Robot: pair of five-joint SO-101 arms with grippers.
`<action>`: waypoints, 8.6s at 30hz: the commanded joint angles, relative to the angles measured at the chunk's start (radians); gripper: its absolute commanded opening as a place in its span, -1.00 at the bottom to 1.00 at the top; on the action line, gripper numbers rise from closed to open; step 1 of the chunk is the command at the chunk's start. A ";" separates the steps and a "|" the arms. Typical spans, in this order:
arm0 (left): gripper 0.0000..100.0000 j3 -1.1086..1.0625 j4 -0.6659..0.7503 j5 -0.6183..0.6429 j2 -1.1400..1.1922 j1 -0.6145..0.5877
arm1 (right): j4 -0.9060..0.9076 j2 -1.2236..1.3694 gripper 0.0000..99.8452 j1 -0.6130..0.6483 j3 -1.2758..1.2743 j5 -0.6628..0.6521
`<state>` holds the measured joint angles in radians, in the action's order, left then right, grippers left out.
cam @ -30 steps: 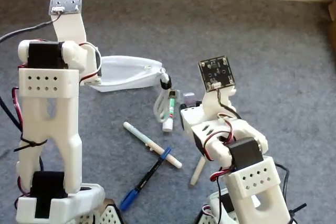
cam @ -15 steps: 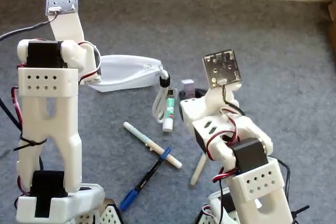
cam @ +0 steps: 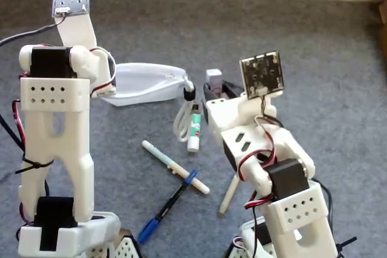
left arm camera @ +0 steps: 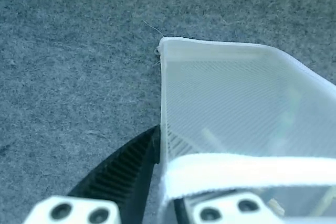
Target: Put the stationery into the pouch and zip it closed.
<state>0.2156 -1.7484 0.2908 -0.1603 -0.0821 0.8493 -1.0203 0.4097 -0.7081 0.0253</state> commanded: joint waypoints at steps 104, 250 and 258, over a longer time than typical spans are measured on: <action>-0.99 -0.027 -0.005 0.015 0.005 -0.016 | -1.428 0.213 -0.99 0.317 -0.384 0.003; -0.99 -0.180 0.186 0.008 0.004 -0.094 | -0.168 0.628 -0.70 -0.002 0.306 0.215; -0.99 -0.180 0.186 0.008 0.004 -0.094 | -0.168 0.731 -0.70 -0.004 0.349 0.215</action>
<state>0.0529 -1.5812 0.2984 -0.1649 -0.1496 0.6728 -0.3069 0.4158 -0.4196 0.2309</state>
